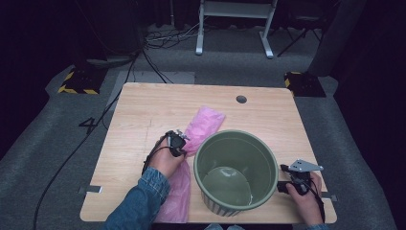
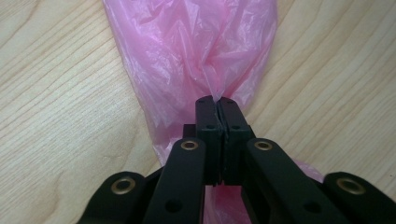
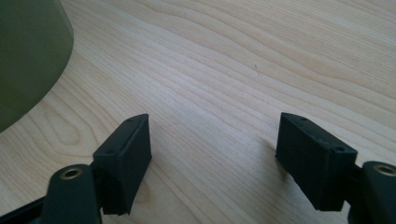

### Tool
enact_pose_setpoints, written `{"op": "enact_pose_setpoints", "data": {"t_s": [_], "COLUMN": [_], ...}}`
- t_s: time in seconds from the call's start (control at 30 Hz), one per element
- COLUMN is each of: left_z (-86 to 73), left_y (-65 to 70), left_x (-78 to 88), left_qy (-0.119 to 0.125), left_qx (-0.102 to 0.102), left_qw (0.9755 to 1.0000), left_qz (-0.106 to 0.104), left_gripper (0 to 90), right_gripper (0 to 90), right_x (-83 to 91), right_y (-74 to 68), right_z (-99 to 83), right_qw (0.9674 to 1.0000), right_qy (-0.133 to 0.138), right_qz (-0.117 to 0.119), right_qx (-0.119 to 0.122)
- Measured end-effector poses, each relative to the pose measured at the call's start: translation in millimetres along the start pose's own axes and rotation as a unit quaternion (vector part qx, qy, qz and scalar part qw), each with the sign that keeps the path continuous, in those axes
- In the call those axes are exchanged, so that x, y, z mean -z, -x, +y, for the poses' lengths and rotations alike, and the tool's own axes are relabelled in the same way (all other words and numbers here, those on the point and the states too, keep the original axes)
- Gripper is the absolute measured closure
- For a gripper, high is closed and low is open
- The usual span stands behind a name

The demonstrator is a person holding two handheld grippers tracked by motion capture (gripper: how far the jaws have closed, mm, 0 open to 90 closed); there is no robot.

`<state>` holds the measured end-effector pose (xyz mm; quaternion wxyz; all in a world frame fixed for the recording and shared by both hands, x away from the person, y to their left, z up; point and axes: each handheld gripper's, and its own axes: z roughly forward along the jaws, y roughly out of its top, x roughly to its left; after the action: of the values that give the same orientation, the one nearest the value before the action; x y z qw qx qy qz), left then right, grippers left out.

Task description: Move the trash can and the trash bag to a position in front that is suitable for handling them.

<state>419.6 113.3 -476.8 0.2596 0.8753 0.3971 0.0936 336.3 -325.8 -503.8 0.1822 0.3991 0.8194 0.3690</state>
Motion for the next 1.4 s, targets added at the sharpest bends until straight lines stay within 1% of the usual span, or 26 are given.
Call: {"op": "enact_pose_setpoints", "data": {"t_s": [0.03,0.07,0.1,0.13,0.17,0.23,0.27,0.37,0.4,0.43,0.5,0.53,0.6,0.67,0.7,0.73,0.77,0.8,0.9,0.93,1.03,1.07,1.13,1.23,1.27,1.4], "left_z": [-1.2,-1.7,-1.9,-2.8,-3.7,-6.1,-6.8,-8.0,-8.0,-8.2,-9.1,-9.5,-10.8,-12.0,-12.6,-13.1,-13.5,-13.7,-13.0,-12.5,-10.1,-9.2,-6.9,-3.3,-2.0,2.7], "left_y": [-1.4,-2.5,-3.6,-4.0,-4.6,-5.7,-6.6,-9.6,-10.2,-11.3,-12.1,-13.5,-15.2,-17.2,-17.8,-19.5,-20.6,-21.6,-23.3,-23.2,-23.6,-23.7,-23.8,-23.7,-23.6,-22.7], "left_x": [-0.2,0.4,1.2,1.9,3.1,6.7,9.2,20.0,22.7,26.4,33.0,36.4,43.1,49.9,51.9,55.0,57.0,59.6,68.5,71.7,82.8,86.1,93.0,102.4,105.2,115.1], "left_qy": [0.005,0.003,0.000,0.001,0.007,0.027,0.037,0.072,0.083,0.094,0.115,0.126,0.150,0.171,0.178,0.189,0.196,0.201,0.228,0.237,0.257,0.266,0.271,0.284,0.287,0.293], "left_qx": [0.005,0.005,-0.001,0.000,-0.004,0.000,-0.003,-0.009,-0.012,-0.014,-0.005,-0.009,-0.005,-0.002,0.001,0.000,0.002,0.002,-0.004,-0.004,-0.016,-0.017,-0.021,-0.025,-0.025,-0.035], "left_qw": [0.9999,0.9999,0.9998,0.9998,0.9997,0.9992,0.9988,0.9968,0.9958,0.9947,0.9924,0.9910,0.9878,0.9844,0.9832,0.9813,0.9798,0.9790,0.9733,0.9712,0.9661,0.9637,0.9621,0.9582,0.9573,0.9553], "left_qz": [-0.007,-0.013,-0.018,-0.021,-0.024,-0.029,-0.032,-0.033,-0.036,-0.040,-0.043,-0.043,-0.044,-0.043,-0.041,-0.037,-0.038,-0.036,-0.027,-0.026,-0.018,-0.018,-0.016,-0.018,-0.021,-0.013], "left_gripper": [89.1,89.3,89.3,89.4,89.5,89.6,89.6,89.5,89.5,89.6,89.6,89.6,89.5,89.5,89.5,89.5,89.5,89.5,89.5,89.5,89.5,89.5,89.5,89.5,89.5,89.4], "right_gripper": [26.5,26.5,26.5,26.5,26.5,26.4,26.4,25.5,22.8,21.0,20.5,20.6,20.5,19.7,18.8,17.6,16.7,16.5,16.3,16.1,16.1,16.1,16.1,16.1,16.1,15.2], "right_x": [0.0,0.0,0.0,0.0,0.0,0.1,0.1,0.4,1.3,1.9,4.3,5.7,9.0,12.6,14.5,15.6,17.1,18.0,19.9,20.2,19.9,19.9,18.7,15.2,14.1,9.8], "right_y": [0.0,0.0,0.0,-0.1,0.0,0.0,0.1,-0.5,-1.3,-2.3,-5.6,-7.7,-12.5,-18.0,-21.1,-23.3,-27.2,-30.3,-41.3,-45.4,-57.5,-61.3,-68.0,-78.1,-81.2,-87.7], "right_z": [0.0,0.0,0.0,0.0,0.0,0.1,0.1,-0.1,-0.9,-1.6,-3.6,-4.6,-5.9,-6.9,-7.5,-8.0,-9.2,-10.2,-11.8,-11.6,-9.7,-8.8,-7.6,-6.6,-6.0,-3.5], "right_qw": [1.0000,1.0000,1.0000,1.0000,1.0000,1.0000,1.0000,1.0000,0.9999,0.9999,0.9998,0.9998,0.9996,0.9994,0.9992,0.9990,0.9985,0.9979,0.9963,0.9959,0.9944,0.9937,0.9925,0.9910,0.9905,0.9891], "right_qy": [0.000,0.000,0.000,0.000,0.000,0.000,0.000,-0.001,-0.002,-0.003,-0.005,-0.006,-0.010,-0.005,-0.005,-0.004,-0.007,-0.015,-0.022,-0.021,-0.018,-0.018,-0.019,-0.025,-0.025,-0.022], "right_qz": [0.000,0.000,0.000,0.000,0.000,0.000,0.000,0.003,0.008,0.011,0.015,0.016,0.022,0.034,0.039,0.043,0.052,0.061,0.079,0.084,0.099,0.104,0.111,0.119,0.122,0.133], "right_qx": [0.000,0.000,0.000,0.000,0.000,0.000,0.000,0.002,0.006,0.007,0.011,0.011,0.012,0.011,0.010,0.012,0.015,0.017,0.026,0.027,0.033,0.038,0.048,0.056,0.057,0.059]}}
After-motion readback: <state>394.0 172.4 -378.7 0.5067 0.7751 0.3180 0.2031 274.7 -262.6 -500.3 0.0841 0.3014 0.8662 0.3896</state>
